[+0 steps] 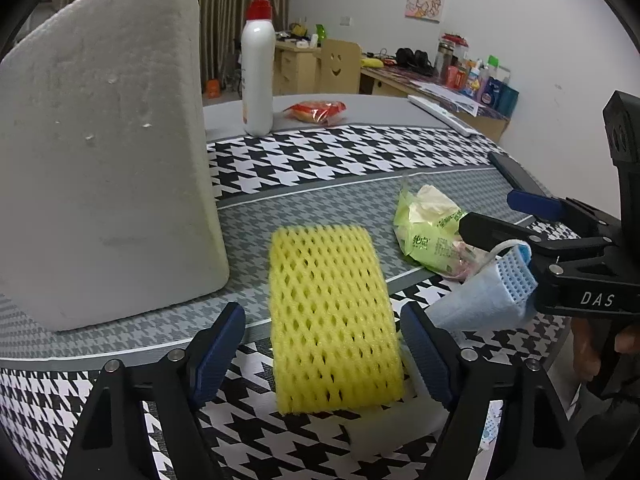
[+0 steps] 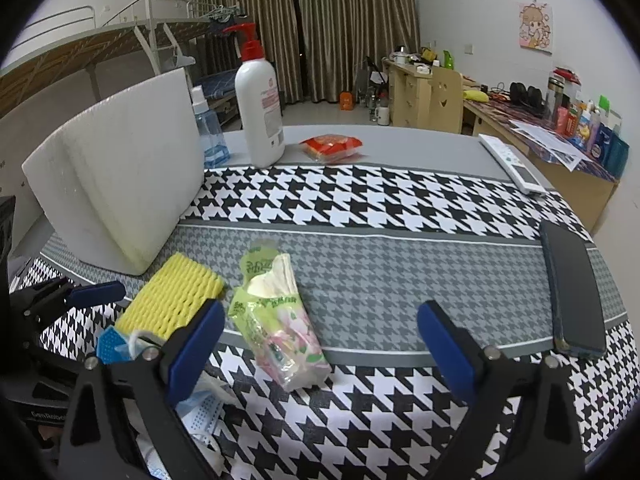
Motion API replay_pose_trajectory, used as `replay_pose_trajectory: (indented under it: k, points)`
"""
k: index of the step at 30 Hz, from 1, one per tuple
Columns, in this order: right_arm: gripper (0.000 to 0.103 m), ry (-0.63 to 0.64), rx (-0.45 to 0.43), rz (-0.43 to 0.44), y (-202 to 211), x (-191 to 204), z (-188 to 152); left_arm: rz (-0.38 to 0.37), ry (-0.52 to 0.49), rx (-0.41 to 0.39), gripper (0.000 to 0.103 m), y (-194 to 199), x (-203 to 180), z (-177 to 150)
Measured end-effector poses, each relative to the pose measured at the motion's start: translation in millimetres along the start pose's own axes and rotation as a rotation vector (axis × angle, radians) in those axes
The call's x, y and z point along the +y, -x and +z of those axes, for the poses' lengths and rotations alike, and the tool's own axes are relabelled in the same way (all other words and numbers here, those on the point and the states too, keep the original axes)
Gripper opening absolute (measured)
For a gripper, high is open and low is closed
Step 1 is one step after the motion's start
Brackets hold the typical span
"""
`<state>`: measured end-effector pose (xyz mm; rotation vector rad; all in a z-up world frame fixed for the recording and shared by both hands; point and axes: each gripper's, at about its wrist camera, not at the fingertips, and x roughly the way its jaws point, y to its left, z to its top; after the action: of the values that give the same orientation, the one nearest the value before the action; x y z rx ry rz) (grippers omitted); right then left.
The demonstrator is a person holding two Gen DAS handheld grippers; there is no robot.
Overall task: Organize soft objects
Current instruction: 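Close the left tool on the yellow mesh sleeve while the right tool grasps the tissue packet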
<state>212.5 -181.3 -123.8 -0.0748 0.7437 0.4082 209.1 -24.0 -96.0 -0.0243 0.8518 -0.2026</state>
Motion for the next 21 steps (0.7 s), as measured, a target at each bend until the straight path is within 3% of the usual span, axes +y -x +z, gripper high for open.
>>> replay_pose_trajectory:
  k: [9,18,21]
  points:
    - [0.077,0.016,0.044,0.054,-11,2,-3,0.007,-0.003,0.029,0.07,-6,1,-2]
    - [0.073,0.036,0.065,0.058,-18,6,-4,-0.007,-0.018,0.033,0.055,-6,0,-2]
    - [0.067,0.042,0.076,0.054,-21,7,-5,-0.017,-0.024,0.033,0.048,-6,-2,-2]
